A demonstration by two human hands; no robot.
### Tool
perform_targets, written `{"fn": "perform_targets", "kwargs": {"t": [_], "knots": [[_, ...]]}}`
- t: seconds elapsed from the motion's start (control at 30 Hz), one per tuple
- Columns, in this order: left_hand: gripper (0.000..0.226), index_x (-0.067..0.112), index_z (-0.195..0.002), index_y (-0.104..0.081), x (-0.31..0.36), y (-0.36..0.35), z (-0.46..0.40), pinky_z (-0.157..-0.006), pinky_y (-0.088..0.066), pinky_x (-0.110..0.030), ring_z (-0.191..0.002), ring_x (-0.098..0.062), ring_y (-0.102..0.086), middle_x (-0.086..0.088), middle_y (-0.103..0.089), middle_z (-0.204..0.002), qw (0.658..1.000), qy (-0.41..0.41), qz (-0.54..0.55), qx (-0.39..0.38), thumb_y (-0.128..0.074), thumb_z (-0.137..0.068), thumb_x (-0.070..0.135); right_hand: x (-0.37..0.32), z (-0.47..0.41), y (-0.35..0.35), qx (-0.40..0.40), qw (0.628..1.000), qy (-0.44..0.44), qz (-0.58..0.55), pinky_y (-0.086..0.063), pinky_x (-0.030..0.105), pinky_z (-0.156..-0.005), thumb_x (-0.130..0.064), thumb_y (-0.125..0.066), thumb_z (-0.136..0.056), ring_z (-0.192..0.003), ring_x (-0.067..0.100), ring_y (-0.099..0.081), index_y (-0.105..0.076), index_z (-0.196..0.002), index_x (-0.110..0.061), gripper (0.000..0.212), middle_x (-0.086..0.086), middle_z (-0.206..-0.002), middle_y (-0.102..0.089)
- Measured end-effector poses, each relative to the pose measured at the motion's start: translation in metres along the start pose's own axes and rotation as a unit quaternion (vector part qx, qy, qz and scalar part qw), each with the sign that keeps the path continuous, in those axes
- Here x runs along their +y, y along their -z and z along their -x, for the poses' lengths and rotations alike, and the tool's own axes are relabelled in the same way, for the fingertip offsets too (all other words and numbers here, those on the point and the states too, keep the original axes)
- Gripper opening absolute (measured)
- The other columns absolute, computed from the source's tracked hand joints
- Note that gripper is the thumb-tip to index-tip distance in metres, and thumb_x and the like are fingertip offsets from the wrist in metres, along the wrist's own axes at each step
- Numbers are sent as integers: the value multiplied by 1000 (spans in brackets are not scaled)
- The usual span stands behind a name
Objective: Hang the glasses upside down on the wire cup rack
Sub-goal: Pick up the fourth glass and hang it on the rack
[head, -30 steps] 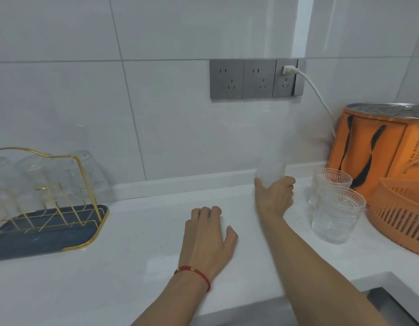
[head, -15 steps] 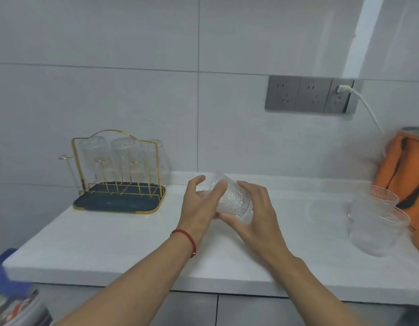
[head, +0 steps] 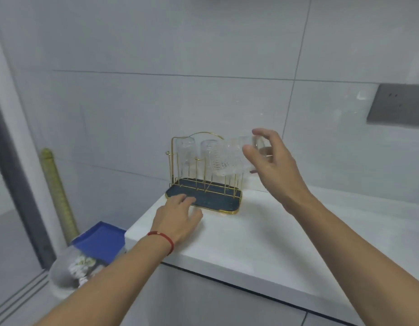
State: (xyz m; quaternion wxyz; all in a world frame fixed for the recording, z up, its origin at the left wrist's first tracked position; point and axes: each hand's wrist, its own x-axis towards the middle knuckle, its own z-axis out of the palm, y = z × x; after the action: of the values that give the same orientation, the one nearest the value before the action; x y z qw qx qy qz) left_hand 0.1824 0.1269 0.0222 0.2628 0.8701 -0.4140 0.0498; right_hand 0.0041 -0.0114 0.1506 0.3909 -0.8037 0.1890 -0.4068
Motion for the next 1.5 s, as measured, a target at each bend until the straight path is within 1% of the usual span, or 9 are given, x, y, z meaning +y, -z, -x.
{"fn": "perform_targets", "kwargs": {"t": [0.1, 0.2, 0.33, 0.77, 0.87, 1.0, 1.23, 1.4, 1.5], "knots": [[56, 31, -154, -31, -19, -17, 2, -125, -10, -52, -154, -20, -10, 0, -22, -167, 997, -27, -59, -48, -31, -100, 48, -26, -38, -32, -15, 998, 45, 43, -51, 39, -97, -50, -62, -94, -115, 21, -62, -44, -145, -32, 56, 0, -132, -58], [61, 32, -155, -26, -23, -24, 1, -124, -2, -56, -155, -17, -4, 4, -20, -167, 995, -50, -67, -57, -23, -98, 52, -42, -70, -67, -42, 992, 79, 89, -47, 40, -104, -45, -62, -95, -129, 24, -56, -42, -152, -22, 65, 5, -148, -54], [62, 33, -156, -23, -27, -25, -1, -125, 0, -54, -155, -15, -1, 6, -20, -167, 994, -55, -64, -69, -20, -97, 53, -52, -103, -109, -94, 978, 98, 158, -41, 48, -116, -43, -62, -96, -143, 29, -49, -46, -155, -14, 68, 5, -159, -51], [59, 36, -151, -31, -28, -30, 0, -126, -1, -48, -154, -16, -4, 6, -24, -166, 996, -54, -49, -58, -25, -94, 52, -12, -125, -192, -225, 911, 79, 337, -45, 50, -107, -53, -55, -91, -138, 34, -49, -68, -130, -21, 53, 7, -146, -60], [59, 36, -150, -31, -28, -31, -1, -125, -3, -48, -154, -16, -6, 5, -25, -165, 996, -55, -50, -57, -26, -94, 52, -10, -125, -193, -241, 899, 84, 357, -45, 49, -106, -55, -50, -94, -138, 34, -49, -62, -139, -22, 57, 7, -149, -57], [57, 36, -150, -32, -28, -29, 0, -125, -6, -47, -154, -16, -6, 5, -26, -165, 996, -61, -47, -55, -28, -95, 50, -10, -111, -180, -200, 896, 119, 377, -46, 50, -103, -57, -47, -99, -135, 36, -50, -54, -143, -15, 61, 13, -144, -59], [52, 34, -149, -39, -25, -21, 5, -125, -12, -41, -153, -13, -12, 6, -32, -163, 996, -75, -3, -41, -35, -99, 47, 21, -32, -100, -1, 919, 298, 259, -49, 45, -88, -8, -61, -88, -104, 32, -63, -70, -113, -6, 26, 10, -111, -69], [46, 23, -144, -50, -6, -15, 11, -121, -24, -39, -145, -20, -34, 0, -49, -153, 998, -52, 18, -5, -43, -102, 40, 84, 34, -15, -60, 907, 223, 352, -50, 43, -79, -4, -62, -85, -93, 31, -64, -70, -108, -11, 26, 6, -105, -68], [43, 16, -138, -56, 44, -30, 16, -113, -35, -40, -134, -23, -44, -4, -58, -141, 994, -86, 56, 23, -46, -101, 36, 122, 68, 42, -2, 933, 122, 339, -49, 41, -86, -5, -63, -87, -95, 27, -65, -70, -111, -13, 26, 2, -109, -68]]}}
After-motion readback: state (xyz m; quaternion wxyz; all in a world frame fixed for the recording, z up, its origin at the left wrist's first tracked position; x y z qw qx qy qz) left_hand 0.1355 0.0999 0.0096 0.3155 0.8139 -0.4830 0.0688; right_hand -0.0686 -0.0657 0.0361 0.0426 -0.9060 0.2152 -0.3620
